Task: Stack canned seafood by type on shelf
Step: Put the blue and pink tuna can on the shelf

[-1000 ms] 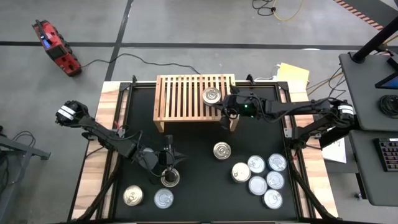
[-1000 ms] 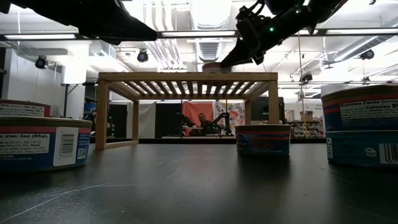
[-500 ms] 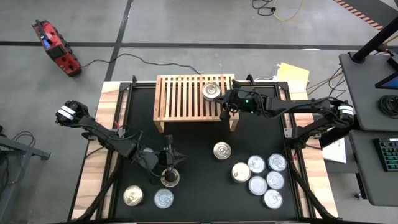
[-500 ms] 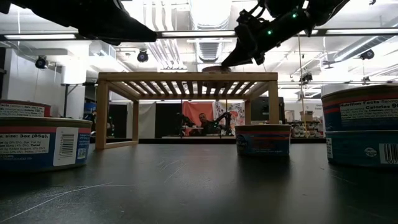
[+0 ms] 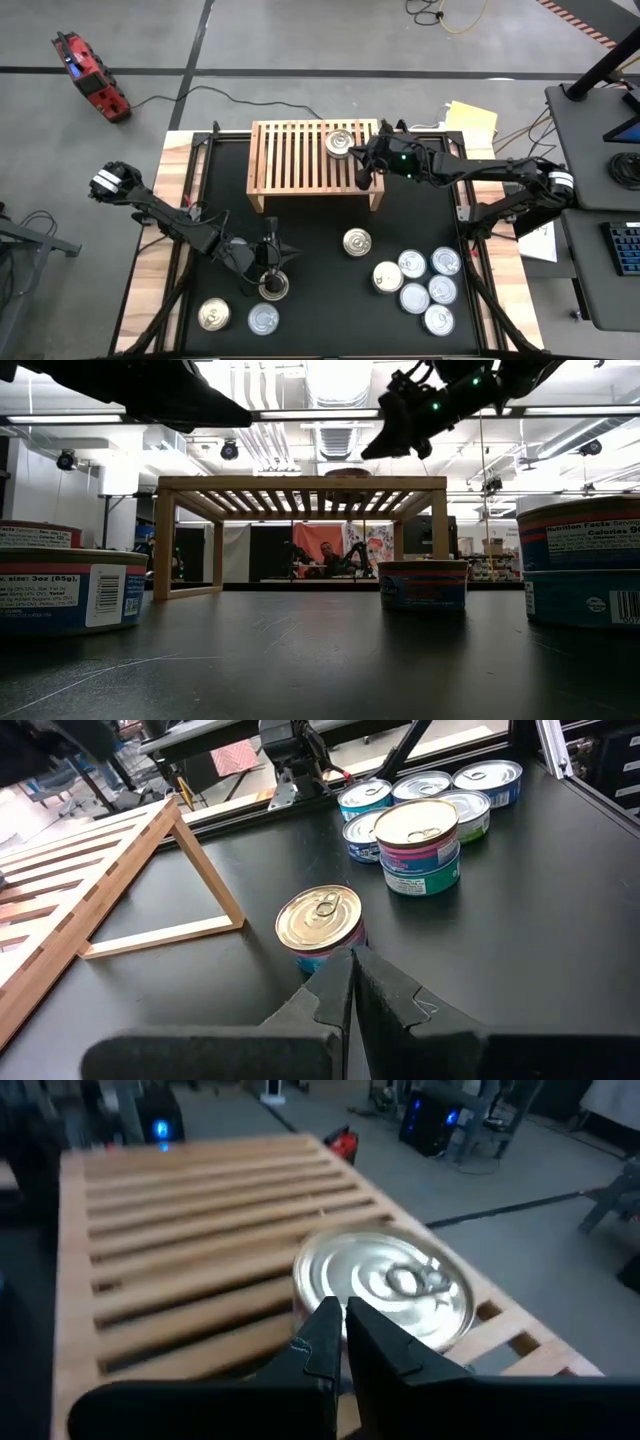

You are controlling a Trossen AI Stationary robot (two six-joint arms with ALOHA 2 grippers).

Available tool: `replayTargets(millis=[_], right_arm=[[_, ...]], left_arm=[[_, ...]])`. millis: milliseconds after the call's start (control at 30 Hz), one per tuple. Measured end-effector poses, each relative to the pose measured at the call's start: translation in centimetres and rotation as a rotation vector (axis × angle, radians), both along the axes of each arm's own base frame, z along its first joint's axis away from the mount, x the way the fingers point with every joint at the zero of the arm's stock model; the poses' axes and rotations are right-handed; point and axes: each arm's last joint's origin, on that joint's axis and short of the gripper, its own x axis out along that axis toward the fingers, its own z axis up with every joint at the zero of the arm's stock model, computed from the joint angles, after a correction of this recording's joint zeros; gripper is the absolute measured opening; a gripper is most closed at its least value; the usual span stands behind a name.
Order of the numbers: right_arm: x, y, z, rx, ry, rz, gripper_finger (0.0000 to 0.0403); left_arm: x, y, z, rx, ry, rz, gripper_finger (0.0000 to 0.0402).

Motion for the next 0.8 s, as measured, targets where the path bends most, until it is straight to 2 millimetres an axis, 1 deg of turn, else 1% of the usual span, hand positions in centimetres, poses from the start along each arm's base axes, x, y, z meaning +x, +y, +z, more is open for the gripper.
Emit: replayTargets(millis=[100, 233, 467, 633, 800], right_arm=[[0.1, 0.0, 0.5, 0.003, -0.056, -0.006, 0.0012], [0.6, -0.2, 0.8, -0.003, -0.071, 0.009, 0.0012], [2.5, -0.8, 1.3, -0.018, -0.056, 0.017, 0.0012], [4.3, -1.6, 0.8, -0.024, -0.022, 0.017, 0.0012], [5.6, -2.8, -0.4, 0.003, 0.046, -0.013, 0.0012]], left_arm=[[0.0, 0.0, 0.0, 0.0, 0.0, 0.001, 0.0], [0.0, 0.0, 0.0, 0.003, 0.0, 0.002, 0.0], [0.1, 0.0, 0.1, -0.003, -0.015, 0.004, 0.0], [0.1, 0.0, 0.2, -0.005, -0.018, 0.004, 0.0], [0.1, 0.0, 0.2, -0.005, -0.018, 0.004, 0.0]])
